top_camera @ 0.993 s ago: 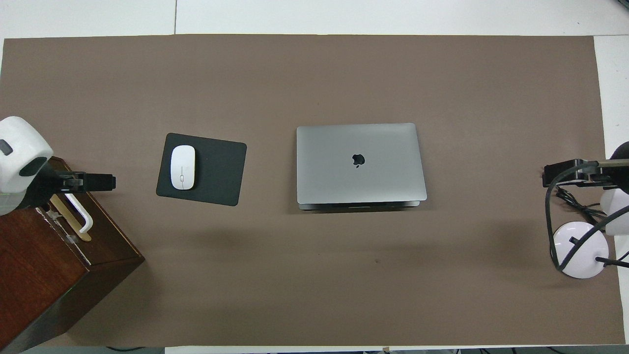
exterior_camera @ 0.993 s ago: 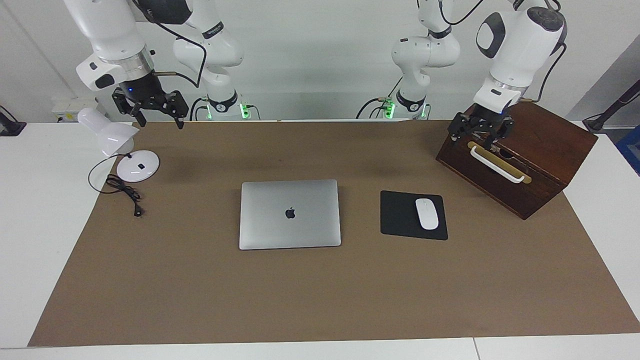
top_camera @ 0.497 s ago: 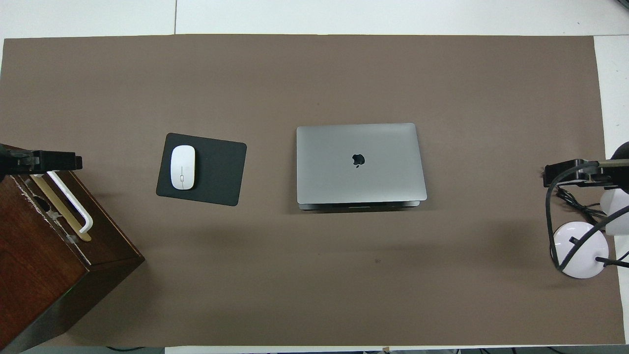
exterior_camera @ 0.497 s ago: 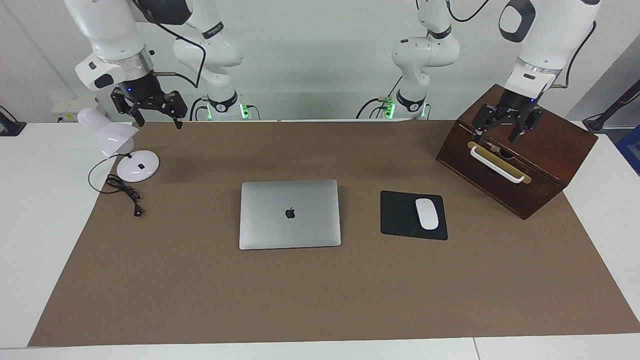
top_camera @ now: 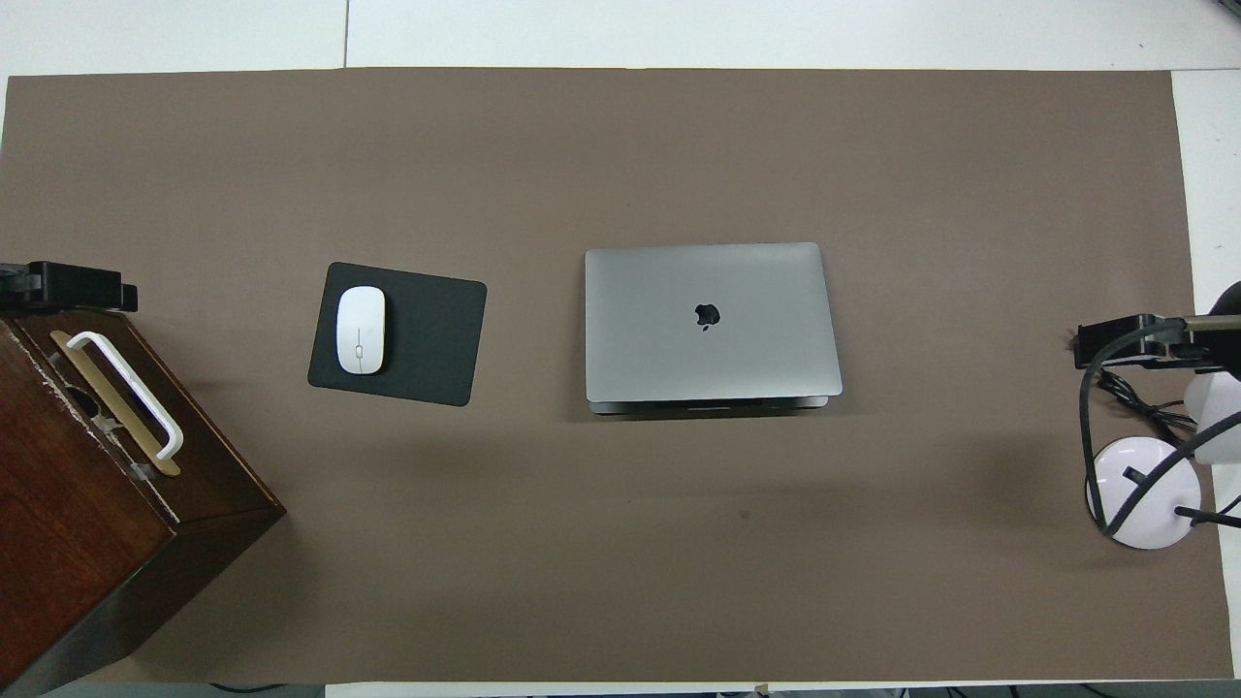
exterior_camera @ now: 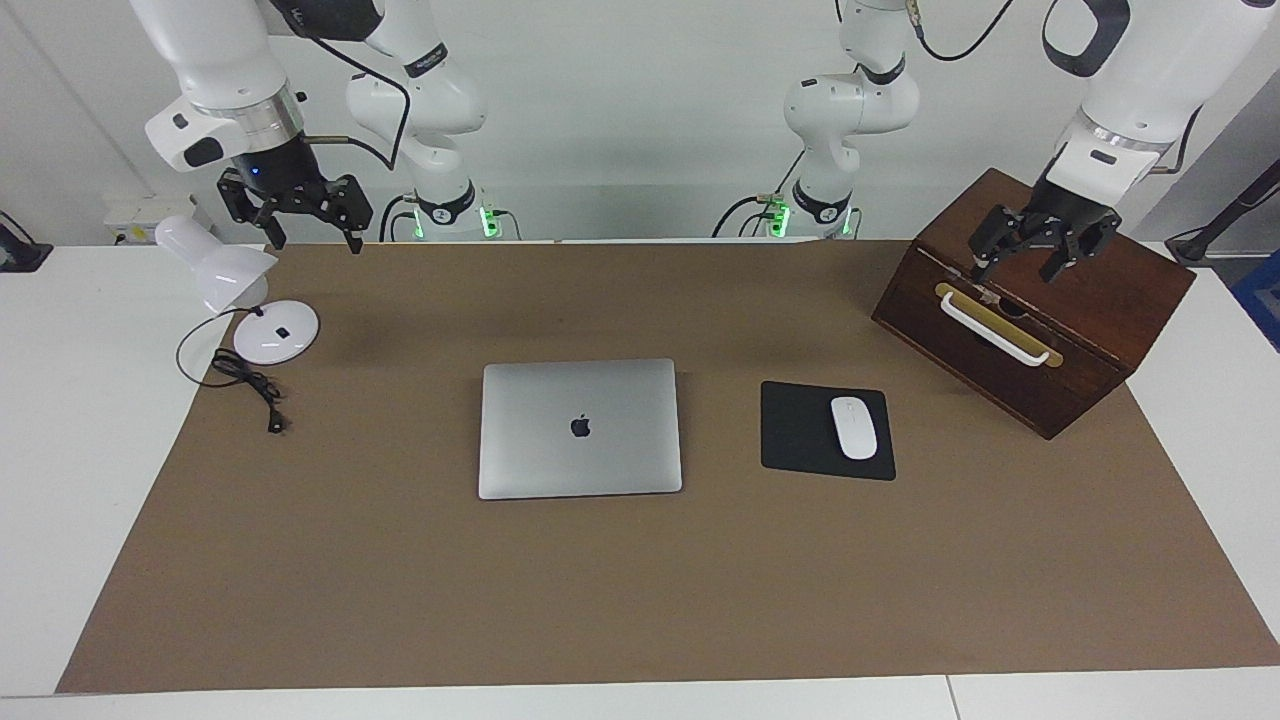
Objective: Close laptop with both arms
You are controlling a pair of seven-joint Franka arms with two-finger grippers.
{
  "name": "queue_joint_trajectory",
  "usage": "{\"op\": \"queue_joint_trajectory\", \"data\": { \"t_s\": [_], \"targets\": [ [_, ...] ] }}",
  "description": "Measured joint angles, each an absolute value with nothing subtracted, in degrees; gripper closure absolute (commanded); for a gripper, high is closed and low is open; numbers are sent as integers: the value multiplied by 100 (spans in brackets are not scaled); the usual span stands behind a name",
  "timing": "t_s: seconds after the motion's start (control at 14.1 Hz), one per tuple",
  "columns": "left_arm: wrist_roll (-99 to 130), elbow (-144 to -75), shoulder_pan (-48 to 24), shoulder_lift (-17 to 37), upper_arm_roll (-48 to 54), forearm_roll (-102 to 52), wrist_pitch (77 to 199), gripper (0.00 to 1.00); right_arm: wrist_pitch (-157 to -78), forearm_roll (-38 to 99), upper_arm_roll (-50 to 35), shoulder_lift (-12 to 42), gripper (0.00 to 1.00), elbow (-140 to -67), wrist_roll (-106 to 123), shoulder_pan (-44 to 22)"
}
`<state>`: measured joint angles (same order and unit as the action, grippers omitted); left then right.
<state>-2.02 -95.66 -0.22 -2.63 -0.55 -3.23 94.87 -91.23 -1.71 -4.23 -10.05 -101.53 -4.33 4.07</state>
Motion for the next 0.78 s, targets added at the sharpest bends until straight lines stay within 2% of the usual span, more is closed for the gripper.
{"op": "queue_joint_trajectory", "data": {
  "t_s": [0.28,0.78],
  "targets": [
    [-202,-9567,-22,-108,-46,-323,9169,0,-8964,-174,-418,-1008,0,-9963,-433,409],
    [-203,-9554,-28,-103,-6,-112,9339,0,-8782,-178,-412,-999,0,-9759,-420,413]
  ]
}}
